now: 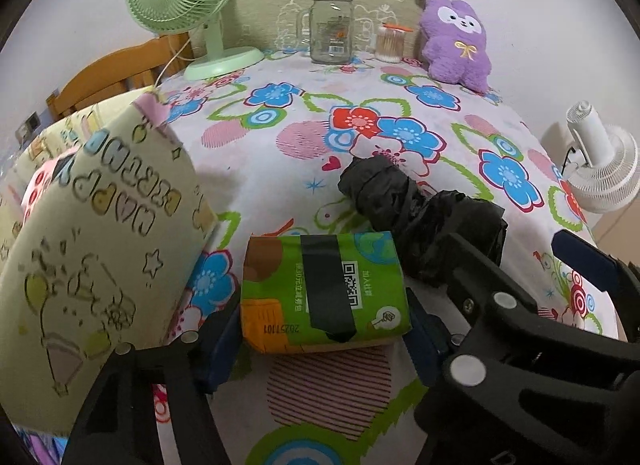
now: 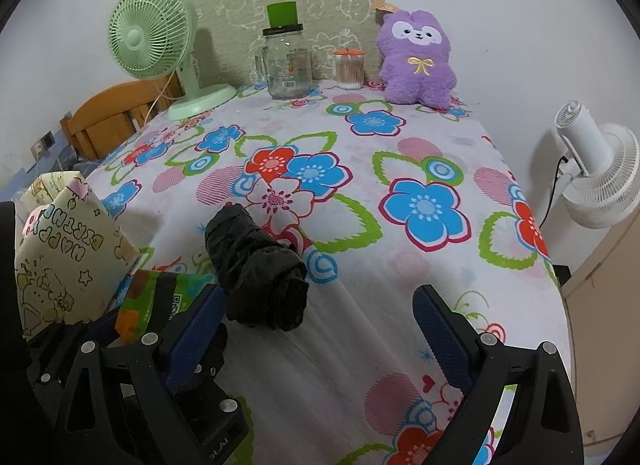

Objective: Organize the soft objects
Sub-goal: 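Grasp the green tissue pack with the left tool while the right tool grasps the black roll, then carry the green tissue pack and black roll with both tools over the fabric box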

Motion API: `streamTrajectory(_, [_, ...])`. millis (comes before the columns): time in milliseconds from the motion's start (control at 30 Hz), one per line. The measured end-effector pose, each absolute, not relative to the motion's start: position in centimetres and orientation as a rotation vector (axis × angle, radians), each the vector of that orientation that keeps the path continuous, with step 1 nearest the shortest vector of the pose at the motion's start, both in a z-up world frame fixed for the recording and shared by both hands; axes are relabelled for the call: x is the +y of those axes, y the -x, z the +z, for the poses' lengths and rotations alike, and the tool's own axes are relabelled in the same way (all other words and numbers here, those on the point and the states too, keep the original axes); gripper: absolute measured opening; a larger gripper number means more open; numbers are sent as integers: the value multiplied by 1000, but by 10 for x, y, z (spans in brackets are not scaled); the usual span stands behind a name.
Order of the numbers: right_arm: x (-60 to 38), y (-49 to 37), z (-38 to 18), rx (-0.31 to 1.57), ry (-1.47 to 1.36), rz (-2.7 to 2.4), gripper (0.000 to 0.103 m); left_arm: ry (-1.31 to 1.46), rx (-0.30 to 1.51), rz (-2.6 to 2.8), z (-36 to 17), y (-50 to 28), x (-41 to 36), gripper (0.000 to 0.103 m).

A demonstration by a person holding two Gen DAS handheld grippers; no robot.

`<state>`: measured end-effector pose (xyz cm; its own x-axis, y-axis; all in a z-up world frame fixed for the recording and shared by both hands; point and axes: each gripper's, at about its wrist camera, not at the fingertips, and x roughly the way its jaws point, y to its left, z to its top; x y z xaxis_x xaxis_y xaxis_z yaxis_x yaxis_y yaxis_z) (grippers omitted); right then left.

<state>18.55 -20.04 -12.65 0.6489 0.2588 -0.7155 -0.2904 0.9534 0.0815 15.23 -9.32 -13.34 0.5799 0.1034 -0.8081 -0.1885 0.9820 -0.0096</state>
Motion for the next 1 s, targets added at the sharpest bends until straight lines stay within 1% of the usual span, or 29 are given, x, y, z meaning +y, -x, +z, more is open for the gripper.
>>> streamTrajectory(200, [-192,-194,-128,811,50,330,96,44,941,146,-132,-160,-89,73])
streamTrajectory(400, [-180,-203,-133,834,67,353,88,34,947,115,-134,-163,-88,73])
streamTrajectory(500, [-176,-205,-135,850,72,364,75,29,945,101,-134,-164,-87,73])
streamTrajectory(567, [-175,-207,-137,866,74,379,62,28,945,96,-134,-164,-87,73])
streamTrajectory(600, [-174,-207,-138,871,76,384,57,27,944,94,-134,-164,-87,73])
streamTrajectory(633, [-173,-207,-138,873,79,385,48,26,943,92,-134,-164,-87,73])
streamTrajectory(667, [-173,-207,-138,875,86,386,42,24,942,92,-134,-163,-87,73])
streamTrajectory(700, [-172,-207,-138,874,89,385,41,24,942,90,-134,-163,-87,73])
streamTrajectory(767, [-172,-205,-137,871,94,384,32,22,942,87,-134,-163,-87,73])
streamTrajectory(867, [-173,-203,-135,868,100,375,30,13,942,83,-133,-161,-88,73])
streamTrajectory(1000, [-175,-198,-135,868,103,363,29,2,939,70,-132,-157,-90,73])
